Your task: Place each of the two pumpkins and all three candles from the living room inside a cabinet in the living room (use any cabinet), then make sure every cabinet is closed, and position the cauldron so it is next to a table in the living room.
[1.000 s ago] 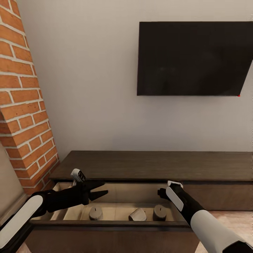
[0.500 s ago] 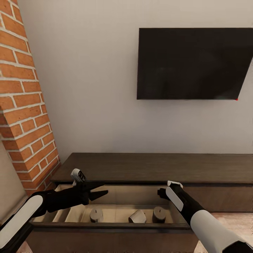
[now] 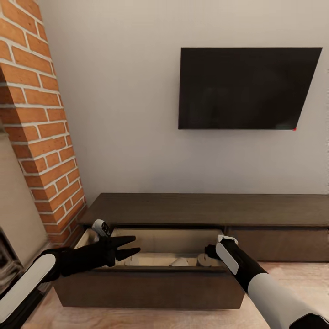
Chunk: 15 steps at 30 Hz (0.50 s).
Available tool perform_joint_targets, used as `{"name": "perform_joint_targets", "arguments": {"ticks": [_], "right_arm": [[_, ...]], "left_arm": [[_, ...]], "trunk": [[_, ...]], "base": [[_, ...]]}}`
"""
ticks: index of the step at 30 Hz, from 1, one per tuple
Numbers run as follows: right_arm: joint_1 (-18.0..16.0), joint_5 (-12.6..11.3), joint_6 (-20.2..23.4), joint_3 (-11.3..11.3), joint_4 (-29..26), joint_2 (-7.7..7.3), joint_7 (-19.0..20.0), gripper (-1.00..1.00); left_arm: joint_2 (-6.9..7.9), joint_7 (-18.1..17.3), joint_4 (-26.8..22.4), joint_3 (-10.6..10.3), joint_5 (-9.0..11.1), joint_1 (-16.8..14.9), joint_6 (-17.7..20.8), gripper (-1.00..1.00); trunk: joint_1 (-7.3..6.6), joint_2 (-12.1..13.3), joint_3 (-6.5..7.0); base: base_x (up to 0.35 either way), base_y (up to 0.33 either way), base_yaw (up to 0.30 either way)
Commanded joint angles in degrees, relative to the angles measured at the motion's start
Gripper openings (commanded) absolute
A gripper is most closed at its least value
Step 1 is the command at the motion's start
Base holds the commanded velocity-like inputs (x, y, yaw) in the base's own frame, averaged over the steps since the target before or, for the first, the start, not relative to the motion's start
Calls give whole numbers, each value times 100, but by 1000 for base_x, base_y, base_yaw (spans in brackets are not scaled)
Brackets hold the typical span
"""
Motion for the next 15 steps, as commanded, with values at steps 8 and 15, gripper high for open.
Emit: {"name": "perform_joint_targets", "arguments": {"ticks": [8,15], "right_arm": [[-5,-62,-158,45,-18,-10,-53,100],[-5,-64,-177,45,-36,-4,-45,100]], "left_arm": [[6,-39,65,14,-43,-6,2,100],[62,-41,77,36,-40,-5,2,100]], "trunk": [[-4,-3,-6],[-4,-3,-6]], "base": [[-209,1,0],[-271,105,0]]}}
